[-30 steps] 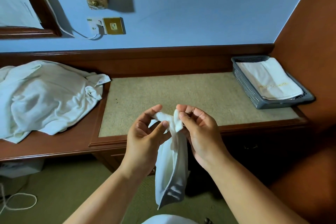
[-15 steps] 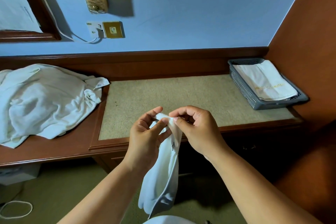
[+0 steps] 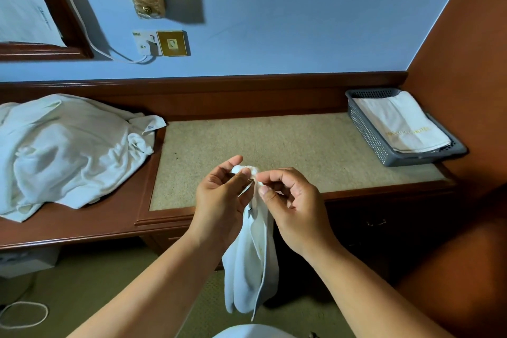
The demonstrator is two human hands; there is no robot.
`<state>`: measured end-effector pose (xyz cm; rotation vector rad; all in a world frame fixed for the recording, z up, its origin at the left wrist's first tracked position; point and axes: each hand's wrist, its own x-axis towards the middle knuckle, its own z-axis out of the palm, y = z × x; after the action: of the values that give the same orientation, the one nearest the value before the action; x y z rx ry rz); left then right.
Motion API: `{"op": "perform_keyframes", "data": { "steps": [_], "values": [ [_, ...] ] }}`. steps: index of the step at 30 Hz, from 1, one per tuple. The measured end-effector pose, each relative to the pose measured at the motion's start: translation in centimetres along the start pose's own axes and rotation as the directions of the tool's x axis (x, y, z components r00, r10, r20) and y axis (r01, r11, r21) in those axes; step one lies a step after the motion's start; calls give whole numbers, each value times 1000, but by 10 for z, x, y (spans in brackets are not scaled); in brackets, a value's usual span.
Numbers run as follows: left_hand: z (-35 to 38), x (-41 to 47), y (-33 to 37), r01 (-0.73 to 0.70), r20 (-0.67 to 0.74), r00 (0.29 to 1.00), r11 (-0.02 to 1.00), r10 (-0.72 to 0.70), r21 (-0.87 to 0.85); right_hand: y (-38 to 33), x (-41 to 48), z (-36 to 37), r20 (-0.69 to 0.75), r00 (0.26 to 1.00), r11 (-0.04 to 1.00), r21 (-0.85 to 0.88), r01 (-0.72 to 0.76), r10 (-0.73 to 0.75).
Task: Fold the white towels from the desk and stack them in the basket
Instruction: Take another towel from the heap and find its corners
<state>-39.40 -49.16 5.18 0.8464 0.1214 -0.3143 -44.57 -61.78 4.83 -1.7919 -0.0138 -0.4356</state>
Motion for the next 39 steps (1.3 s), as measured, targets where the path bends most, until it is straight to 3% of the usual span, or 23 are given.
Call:
{"op": "perform_keyframes", "data": {
  "steps": [4,10,13,17,20,22,25,27,29,31,33,36,39],
  "values": [
    [3,5,0,59,18,998,998,-59,-31,8,-3,0,-39,990,986,-102,129,-133],
    [3,16,-2,91,19,995,993,-93,78,21,-1,-2,-127,975,961,-233,151,-184],
    [2,23,-2,75,-15,997,979,-73,190,21,4,-11,-133,983,972,-215,92,-123],
    [-2,27,-6,95,-91,994,921,-66,378,-3,23,-33,-192,981,1000,23,-11,16],
    [-4,25,-15,150,-140,984,932,-109,330,5,39,-47,-161,983,996,-1,-89,88],
    [-3,27,-18,164,-122,983,944,-134,286,34,34,-44,-166,959,959,-129,-251,229],
    [4,28,-18,160,-40,987,944,-155,287,69,5,-31,-9,895,883,-158,-442,446],
    [9,27,-17,156,0,987,949,-162,276,76,-8,-26,204,858,881,-159,-446,472],
    [12,25,-16,142,18,988,950,-153,280,75,-12,-18,331,823,871,-341,-353,463],
    [16,24,-13,122,54,988,953,-142,277,70,-13,-9,217,917,888,-396,-231,335],
    [22,23,-10,87,95,989,965,-113,247,68,-13,-4,9,984,950,-262,-170,178],
    [25,28,-2,7,83,996,982,-23,188,69,-10,-9,-149,971,974,-103,-203,187],
    [15,34,1,-36,56,998,965,22,260,58,2,-20,-246,963,988,-79,-133,110]
  ]
}}
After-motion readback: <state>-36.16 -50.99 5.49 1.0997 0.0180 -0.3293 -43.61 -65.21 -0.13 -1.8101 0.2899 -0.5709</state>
